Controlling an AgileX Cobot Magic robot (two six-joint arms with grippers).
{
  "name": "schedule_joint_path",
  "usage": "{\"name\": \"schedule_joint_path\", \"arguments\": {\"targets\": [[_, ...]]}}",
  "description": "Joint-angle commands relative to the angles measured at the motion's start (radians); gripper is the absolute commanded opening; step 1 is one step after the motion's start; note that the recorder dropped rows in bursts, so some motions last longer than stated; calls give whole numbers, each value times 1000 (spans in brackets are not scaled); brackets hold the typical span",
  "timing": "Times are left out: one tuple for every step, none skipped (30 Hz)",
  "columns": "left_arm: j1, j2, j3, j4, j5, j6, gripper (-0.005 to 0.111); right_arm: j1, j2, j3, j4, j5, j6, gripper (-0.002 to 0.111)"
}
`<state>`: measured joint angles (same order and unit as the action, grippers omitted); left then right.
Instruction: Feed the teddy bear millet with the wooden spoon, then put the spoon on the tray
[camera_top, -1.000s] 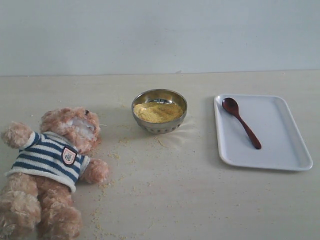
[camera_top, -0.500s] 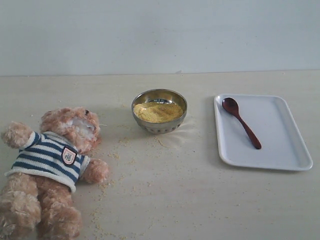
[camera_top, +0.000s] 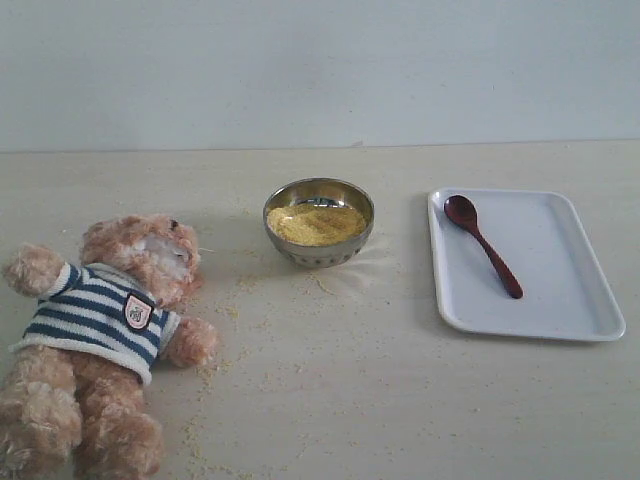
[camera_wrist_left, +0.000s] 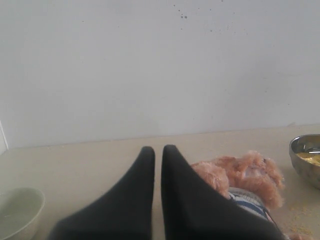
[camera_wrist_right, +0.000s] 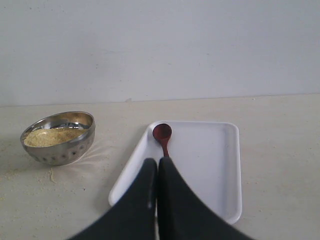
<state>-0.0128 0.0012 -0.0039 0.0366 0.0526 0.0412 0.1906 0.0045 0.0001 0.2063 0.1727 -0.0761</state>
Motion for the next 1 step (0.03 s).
{"name": "schedule_joint_path", "arguments": {"targets": [[-7,-1,4,5,1,5,5,-1,-4,0,-2,-10,-3,0]]}}
